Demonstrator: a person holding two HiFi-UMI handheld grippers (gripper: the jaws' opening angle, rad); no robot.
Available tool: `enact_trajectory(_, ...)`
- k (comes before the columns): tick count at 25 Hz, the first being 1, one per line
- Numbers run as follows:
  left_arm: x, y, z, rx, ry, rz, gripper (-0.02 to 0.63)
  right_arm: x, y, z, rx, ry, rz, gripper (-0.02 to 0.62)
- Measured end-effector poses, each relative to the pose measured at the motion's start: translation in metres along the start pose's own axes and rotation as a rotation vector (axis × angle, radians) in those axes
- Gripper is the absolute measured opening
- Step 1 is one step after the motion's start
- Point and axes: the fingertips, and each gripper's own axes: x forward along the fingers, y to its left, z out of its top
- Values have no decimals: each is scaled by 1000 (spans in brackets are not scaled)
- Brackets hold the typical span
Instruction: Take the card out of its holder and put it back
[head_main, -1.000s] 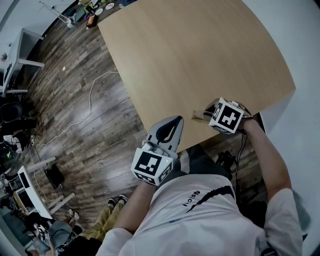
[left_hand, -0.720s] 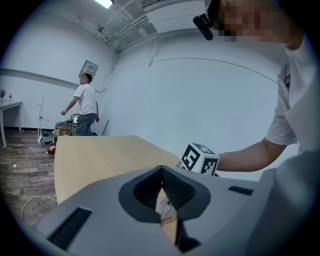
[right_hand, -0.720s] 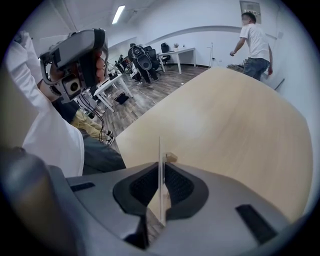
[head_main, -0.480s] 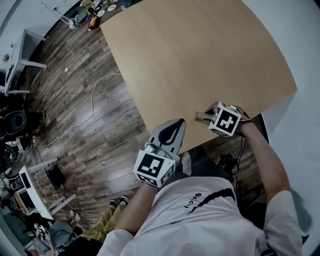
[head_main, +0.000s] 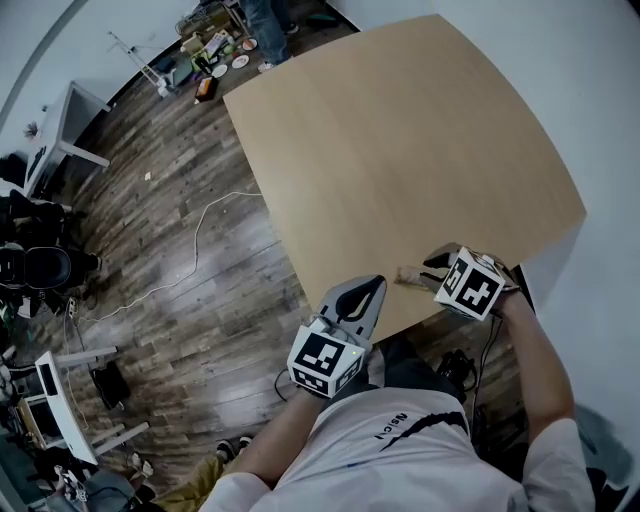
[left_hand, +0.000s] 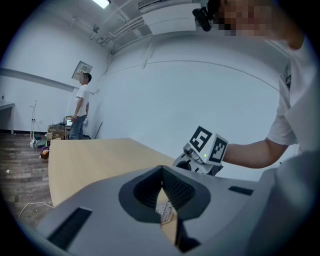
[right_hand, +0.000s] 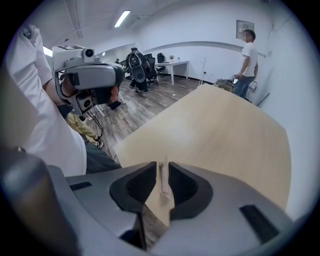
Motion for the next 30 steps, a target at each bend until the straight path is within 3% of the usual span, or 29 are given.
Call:
enact_trajectory(7, -21, -5, 26, 33, -23, -46, 12, -53, 18, 46, 106, -208, -144, 34)
enact_trajectory(15, -54, -21, 59, 48, -67, -78, 12, -127, 35, 70, 364, -606, -340, 28)
enact_trajectory(21, -87, -20, 73, 52, -93, -105, 12, -153, 67, 112, 456, -840, -406, 15)
enact_trajectory(25, -102, -30, 88, 52, -125, -125, 12, -173, 90, 118, 500, -928, -433, 15)
enact_trajectory(30, -118, -50, 94, 61, -141, -148, 12, -187, 117, 115, 533, -964, -470, 14)
